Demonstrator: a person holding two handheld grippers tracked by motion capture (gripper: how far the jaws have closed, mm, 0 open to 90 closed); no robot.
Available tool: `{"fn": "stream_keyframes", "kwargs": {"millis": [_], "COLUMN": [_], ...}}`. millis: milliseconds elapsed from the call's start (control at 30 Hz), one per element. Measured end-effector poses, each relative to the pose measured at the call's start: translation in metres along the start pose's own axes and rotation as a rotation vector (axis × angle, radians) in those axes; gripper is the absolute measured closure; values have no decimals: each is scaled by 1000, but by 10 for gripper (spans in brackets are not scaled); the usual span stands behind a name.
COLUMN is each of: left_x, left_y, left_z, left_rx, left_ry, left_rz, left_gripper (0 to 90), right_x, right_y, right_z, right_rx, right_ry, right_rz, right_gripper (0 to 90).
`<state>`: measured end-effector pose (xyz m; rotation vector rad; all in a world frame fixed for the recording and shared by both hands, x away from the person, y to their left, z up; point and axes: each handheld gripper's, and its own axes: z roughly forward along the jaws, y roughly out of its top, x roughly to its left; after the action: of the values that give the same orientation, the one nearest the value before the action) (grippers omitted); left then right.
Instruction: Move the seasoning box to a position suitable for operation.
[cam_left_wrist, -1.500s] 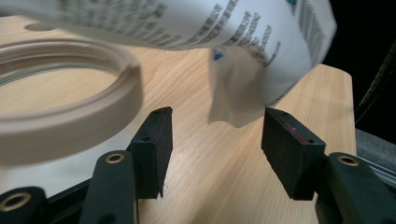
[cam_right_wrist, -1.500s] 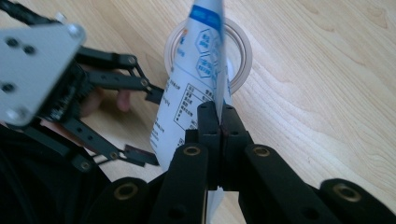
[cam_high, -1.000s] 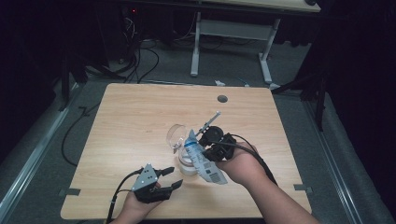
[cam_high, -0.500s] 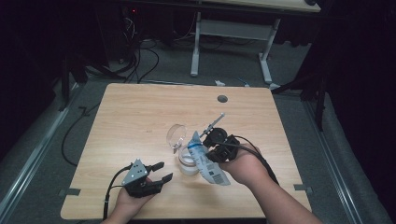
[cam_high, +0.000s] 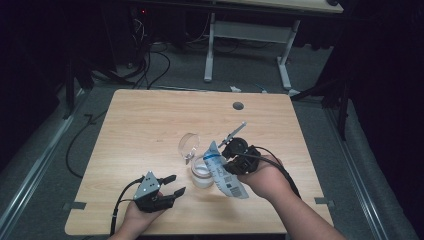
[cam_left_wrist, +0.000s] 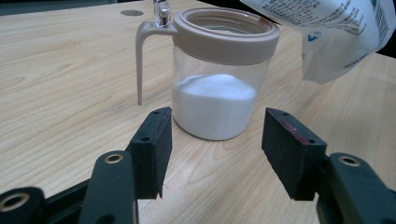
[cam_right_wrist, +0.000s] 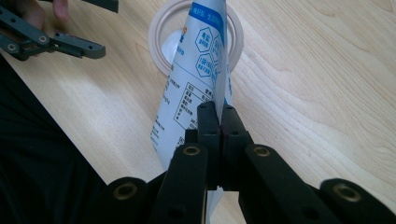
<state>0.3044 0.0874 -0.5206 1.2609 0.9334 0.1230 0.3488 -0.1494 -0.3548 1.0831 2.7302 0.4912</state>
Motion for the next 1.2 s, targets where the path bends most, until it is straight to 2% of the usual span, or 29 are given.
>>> {"fn": "stream_keyframes", "kwargs": {"millis": [267,533,733,900,1033,1200], "left_x": [0,0,0,0,0,1], "left_y": [0,2,2,2,2,2], "left_z": [0,-1,-2,-2,-2,-2], "left_rx": [2,-8,-7,-6,-5,-4], "left_ry": [0,-3,-7,-9,-9,-6], "left_rz": [3,-5,0,3,1,0], "left_gripper": [434,433,432,430,430,429], "right_x": [-7,-17,-32,-48,-60,-75], "right_y": [-5,-8,-11,-15,-20,-27], "right_z": [-2,2,7,11,14,17], "right_rx": [6,21,36,40,43,40], "right_ry": [-12,-46,-85,-111,-117,-128], "right_rz": [21,33,81,99,110,154], "right_gripper": [899,899,900,899,899,899]}}
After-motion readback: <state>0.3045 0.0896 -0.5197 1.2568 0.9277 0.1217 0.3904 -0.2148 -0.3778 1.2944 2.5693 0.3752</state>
